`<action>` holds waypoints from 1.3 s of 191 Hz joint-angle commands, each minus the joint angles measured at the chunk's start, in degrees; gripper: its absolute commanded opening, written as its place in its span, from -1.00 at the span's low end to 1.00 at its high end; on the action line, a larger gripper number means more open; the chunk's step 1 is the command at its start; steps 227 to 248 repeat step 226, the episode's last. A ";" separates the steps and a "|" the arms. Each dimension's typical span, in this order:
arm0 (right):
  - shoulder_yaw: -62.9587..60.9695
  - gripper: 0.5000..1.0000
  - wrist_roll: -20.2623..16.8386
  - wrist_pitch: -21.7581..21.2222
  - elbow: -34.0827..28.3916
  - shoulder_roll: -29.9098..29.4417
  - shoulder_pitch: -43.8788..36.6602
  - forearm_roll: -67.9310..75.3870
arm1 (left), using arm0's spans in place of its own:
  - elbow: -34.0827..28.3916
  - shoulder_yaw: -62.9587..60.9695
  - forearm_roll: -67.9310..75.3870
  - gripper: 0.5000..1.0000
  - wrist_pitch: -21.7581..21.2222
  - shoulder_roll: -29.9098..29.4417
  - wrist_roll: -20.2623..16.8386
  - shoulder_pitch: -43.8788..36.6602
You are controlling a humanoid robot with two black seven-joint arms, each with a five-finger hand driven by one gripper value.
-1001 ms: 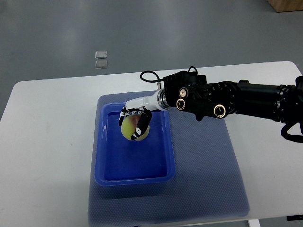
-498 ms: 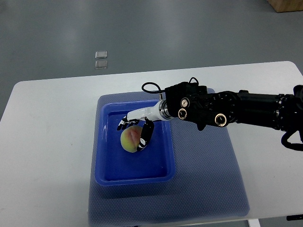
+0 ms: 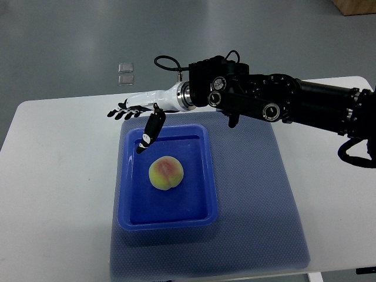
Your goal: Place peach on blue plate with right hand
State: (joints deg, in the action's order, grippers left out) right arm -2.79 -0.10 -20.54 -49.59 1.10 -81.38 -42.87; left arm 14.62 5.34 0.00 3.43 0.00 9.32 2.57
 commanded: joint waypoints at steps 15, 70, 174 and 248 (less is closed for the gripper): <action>-13.38 0.73 0.10 -0.90 0.02 8.83 5.88 2.80 | 0.14 -0.07 0.08 1.00 -0.01 0.00 -0.01 -0.02; -43.53 0.72 6.51 0.50 1.08 13.05 30.66 5.34 | 0.58 -0.07 0.08 1.00 -0.01 0.00 -0.01 -0.02; -71.66 0.73 15.13 6.21 15.31 -1.10 43.15 28.99 | 0.67 -0.07 0.17 1.00 -0.01 0.00 -0.01 -0.02; -71.22 0.73 15.21 5.86 15.31 -1.10 43.06 30.13 | 0.76 -0.07 0.26 1.00 -0.01 0.00 -0.01 -0.02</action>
